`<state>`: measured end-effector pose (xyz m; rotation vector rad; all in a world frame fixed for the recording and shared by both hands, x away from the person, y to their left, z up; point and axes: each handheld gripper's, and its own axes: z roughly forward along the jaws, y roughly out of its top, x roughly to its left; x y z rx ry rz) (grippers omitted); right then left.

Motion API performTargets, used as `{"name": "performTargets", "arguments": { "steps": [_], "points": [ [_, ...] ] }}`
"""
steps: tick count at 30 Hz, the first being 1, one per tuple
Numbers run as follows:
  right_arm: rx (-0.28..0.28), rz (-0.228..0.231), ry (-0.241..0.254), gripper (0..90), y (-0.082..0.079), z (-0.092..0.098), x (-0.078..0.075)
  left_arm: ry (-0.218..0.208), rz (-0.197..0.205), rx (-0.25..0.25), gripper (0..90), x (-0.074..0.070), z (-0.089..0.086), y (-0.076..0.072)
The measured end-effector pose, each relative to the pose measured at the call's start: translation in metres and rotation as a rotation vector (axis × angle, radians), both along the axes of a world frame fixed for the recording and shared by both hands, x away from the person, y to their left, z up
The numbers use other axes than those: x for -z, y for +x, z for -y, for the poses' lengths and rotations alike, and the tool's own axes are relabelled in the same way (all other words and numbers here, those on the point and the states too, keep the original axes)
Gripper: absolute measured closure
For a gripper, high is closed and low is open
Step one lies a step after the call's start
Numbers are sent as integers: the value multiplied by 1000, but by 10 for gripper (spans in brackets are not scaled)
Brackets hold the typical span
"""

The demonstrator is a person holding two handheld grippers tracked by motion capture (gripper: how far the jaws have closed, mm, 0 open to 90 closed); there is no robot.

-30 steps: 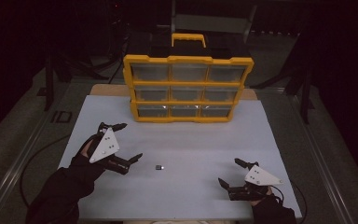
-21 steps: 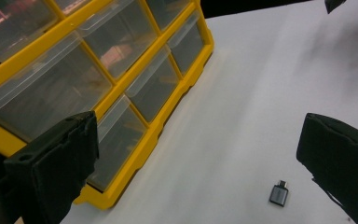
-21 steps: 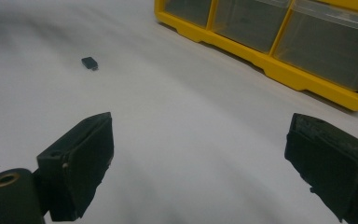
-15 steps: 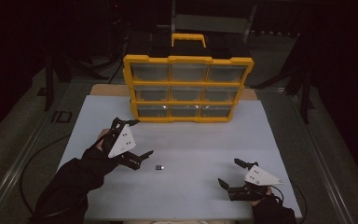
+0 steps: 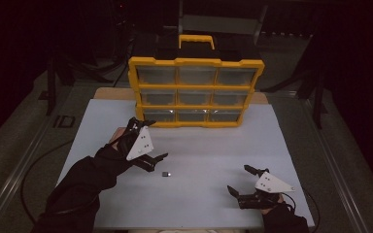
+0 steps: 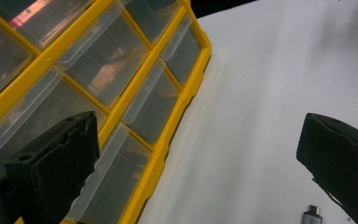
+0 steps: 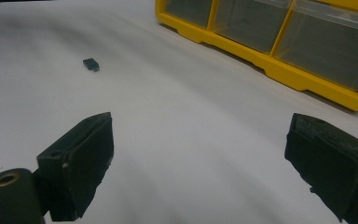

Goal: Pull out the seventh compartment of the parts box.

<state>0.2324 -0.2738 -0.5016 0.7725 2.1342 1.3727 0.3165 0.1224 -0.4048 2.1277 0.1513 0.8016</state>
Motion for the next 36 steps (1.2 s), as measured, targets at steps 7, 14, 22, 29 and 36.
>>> {"name": "performTargets", "arguments": {
  "steps": [7,14,22,29,36],
  "points": [
    [0,-5,4,81,0,0,0,45,17,12,0,1,10,9],
    [-2,-2,1,81,0,0,0,63,39,21,0,4,17,15],
    [-2,-2,1,81,0,0,0,98,73,17,0,7,23,25],
    [-5,-5,0,81,0,0,1,130,102,21,1,13,27,33],
    [-7,-9,0,81,1,0,1,136,144,29,39,19,26,41]
  ]
}}
